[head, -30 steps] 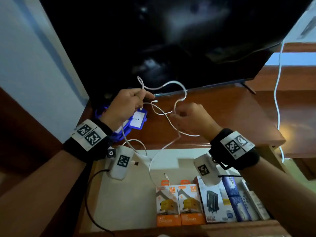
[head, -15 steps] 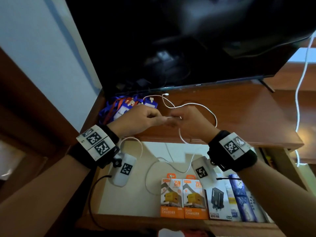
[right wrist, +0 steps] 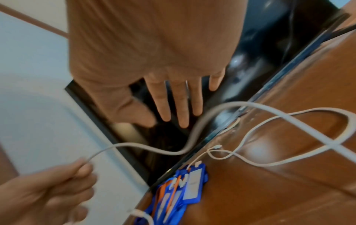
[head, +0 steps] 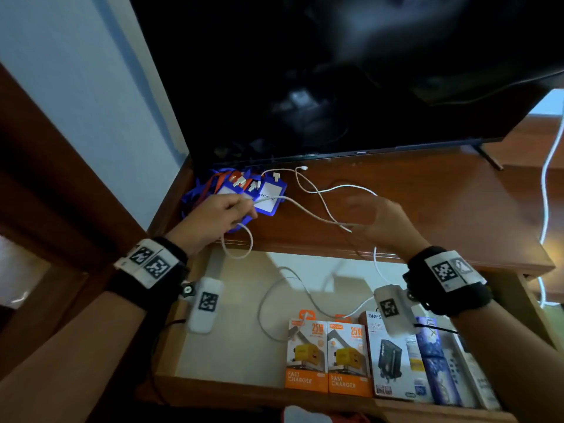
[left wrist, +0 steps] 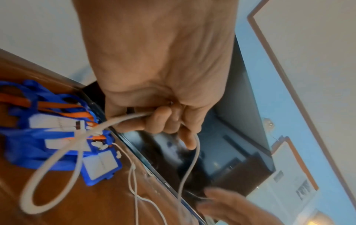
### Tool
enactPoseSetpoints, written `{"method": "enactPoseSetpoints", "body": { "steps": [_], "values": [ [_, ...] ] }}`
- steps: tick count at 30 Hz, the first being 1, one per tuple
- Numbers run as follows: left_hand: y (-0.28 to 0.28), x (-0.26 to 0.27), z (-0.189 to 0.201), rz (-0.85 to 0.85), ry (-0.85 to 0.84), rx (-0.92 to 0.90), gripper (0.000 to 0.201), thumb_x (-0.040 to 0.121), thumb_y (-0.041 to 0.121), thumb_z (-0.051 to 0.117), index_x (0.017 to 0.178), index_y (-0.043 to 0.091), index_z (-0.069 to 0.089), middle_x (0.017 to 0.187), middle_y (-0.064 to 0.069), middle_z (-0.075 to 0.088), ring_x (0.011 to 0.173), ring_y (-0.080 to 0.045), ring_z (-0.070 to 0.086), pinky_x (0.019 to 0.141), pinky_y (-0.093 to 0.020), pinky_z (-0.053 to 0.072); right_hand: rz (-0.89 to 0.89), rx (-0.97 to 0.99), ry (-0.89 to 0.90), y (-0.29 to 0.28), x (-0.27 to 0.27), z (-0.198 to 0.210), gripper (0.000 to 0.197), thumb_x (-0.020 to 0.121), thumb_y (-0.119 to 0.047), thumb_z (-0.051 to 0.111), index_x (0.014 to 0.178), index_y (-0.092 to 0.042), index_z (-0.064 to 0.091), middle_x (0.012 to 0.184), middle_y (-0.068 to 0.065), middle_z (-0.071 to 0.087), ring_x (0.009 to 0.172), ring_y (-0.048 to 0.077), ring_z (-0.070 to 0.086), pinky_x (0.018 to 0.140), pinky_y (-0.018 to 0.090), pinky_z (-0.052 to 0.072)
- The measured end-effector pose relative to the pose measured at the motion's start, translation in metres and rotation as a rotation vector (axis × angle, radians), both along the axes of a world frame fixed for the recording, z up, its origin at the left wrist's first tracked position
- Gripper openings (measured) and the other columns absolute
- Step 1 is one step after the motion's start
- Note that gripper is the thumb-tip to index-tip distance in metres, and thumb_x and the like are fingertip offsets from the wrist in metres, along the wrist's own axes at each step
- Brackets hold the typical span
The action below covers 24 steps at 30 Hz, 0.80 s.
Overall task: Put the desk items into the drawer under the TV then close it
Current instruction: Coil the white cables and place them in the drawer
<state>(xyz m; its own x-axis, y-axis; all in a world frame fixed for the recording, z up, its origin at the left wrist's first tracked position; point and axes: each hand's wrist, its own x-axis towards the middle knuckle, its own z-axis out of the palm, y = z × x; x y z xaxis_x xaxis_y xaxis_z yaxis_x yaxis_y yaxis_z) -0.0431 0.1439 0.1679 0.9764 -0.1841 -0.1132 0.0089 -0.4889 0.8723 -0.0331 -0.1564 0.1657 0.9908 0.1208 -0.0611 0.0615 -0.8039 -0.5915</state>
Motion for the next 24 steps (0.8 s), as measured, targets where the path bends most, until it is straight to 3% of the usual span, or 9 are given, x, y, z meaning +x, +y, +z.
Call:
{"method": "enactPoseSetpoints", "body": {
  "steps": [2,4,6,8,10,13,16,20,24],
  "values": [
    [-0.019,0.002,0.004,-0.047,-0.016,0.039,0.03,0.098,0.032,0.046,0.082,0.021,0.069,0.054,0.014,0.043,0.054,-0.006,0.039,0.058,-0.023,0.034,0.153,0.075,-0.051,0.02,-0.004,0.0,0.065,0.066,-0.04,0.067,0.129,-0.031,0.054,0.123,-0.011,0.061,0.118,0.01,0.054,0.105,0.041,0.038],
    [-0.041,0.003,0.007,-0.085,-0.037,0.065,0.03,0.097,0.033,0.048,0.079,0.023,0.069,0.052,0.013,0.041,0.048,-0.004,0.038,0.056,-0.025,0.032,0.226,0.074,-0.062,0.045,-0.008,0.001,0.067,0.071,-0.042,0.068,0.133,-0.028,0.049,0.124,-0.01,0.06,0.115,0.01,0.054,0.103,0.038,0.04],
    [-0.058,0.003,0.009,-0.099,-0.047,0.058,0.03,0.097,0.034,0.049,0.077,0.023,0.069,0.051,0.012,0.045,0.048,-0.004,0.041,0.058,-0.027,0.033,0.227,0.11,-0.089,0.067,-0.008,-0.001,0.04,0.081,-0.031,0.067,0.119,-0.022,0.059,0.106,-0.008,0.064,0.094,0.006,0.057,0.084,0.026,0.042],
    [-0.065,0.002,0.009,-0.099,-0.057,0.053,0.03,0.096,0.033,0.05,0.078,0.02,0.069,0.047,0.017,0.047,0.047,0.003,0.042,0.059,-0.024,0.032,0.179,0.165,-0.169,0.076,-0.005,-0.006,0.005,0.086,-0.022,0.064,0.082,-0.022,0.06,0.075,-0.008,0.061,0.066,0.003,0.05,0.065,0.022,0.036],
    [-0.059,0.001,0.008,-0.091,-0.045,0.025,0.03,0.095,0.036,0.053,0.074,0.02,0.068,0.05,0.014,0.045,0.049,-0.001,0.041,0.059,-0.025,0.033,0.089,0.278,-0.171,0.069,0.0,-0.013,0.031,0.086,-0.019,0.064,0.06,-0.025,0.049,0.056,-0.011,0.048,0.052,0.001,0.041,0.055,0.021,0.03],
    [-0.034,-0.003,-0.003,-0.105,0.038,0.009,0.028,0.093,0.033,0.056,0.073,0.016,0.065,0.056,0.0,0.044,0.052,-0.012,0.039,0.056,-0.025,0.034,-0.049,0.509,-0.106,0.044,0.001,-0.013,0.033,0.083,-0.018,0.068,0.055,-0.02,0.051,0.054,-0.008,0.044,0.052,0.007,0.039,0.057,0.025,0.034],
    [-0.004,-0.005,-0.021,-0.044,0.097,0.01,0.025,0.093,0.03,0.057,0.074,0.016,0.066,0.053,0.001,0.045,0.055,-0.013,0.042,0.062,-0.025,0.035,-0.18,0.63,-0.047,0.012,0.008,-0.018,0.018,0.078,-0.012,0.071,0.064,-0.012,0.059,0.058,0.002,0.052,0.056,0.017,0.048,0.059,0.031,0.041],
    [0.004,-0.002,-0.032,0.066,0.07,-0.037,0.026,0.096,0.028,0.052,0.078,0.017,0.068,0.056,0.003,0.044,0.059,-0.012,0.042,0.064,-0.023,0.036,-0.28,0.462,-0.03,-0.011,0.013,-0.03,0.013,0.076,-0.005,0.073,0.07,-0.009,0.062,0.063,0.001,0.059,0.064,0.017,0.056,0.061,0.028,0.045],
    [-0.022,0.005,-0.017,0.091,0.036,-0.143,0.027,0.097,0.029,0.05,0.081,0.015,0.067,0.058,0.002,0.037,0.054,-0.01,0.033,0.057,-0.023,0.03,-0.176,0.094,-0.024,0.003,0.01,-0.036,0.025,0.074,-0.013,0.073,0.069,-0.023,0.05,0.066,-0.009,0.053,0.074,0.02,0.054,0.057,0.022,0.038]
  ]
}}
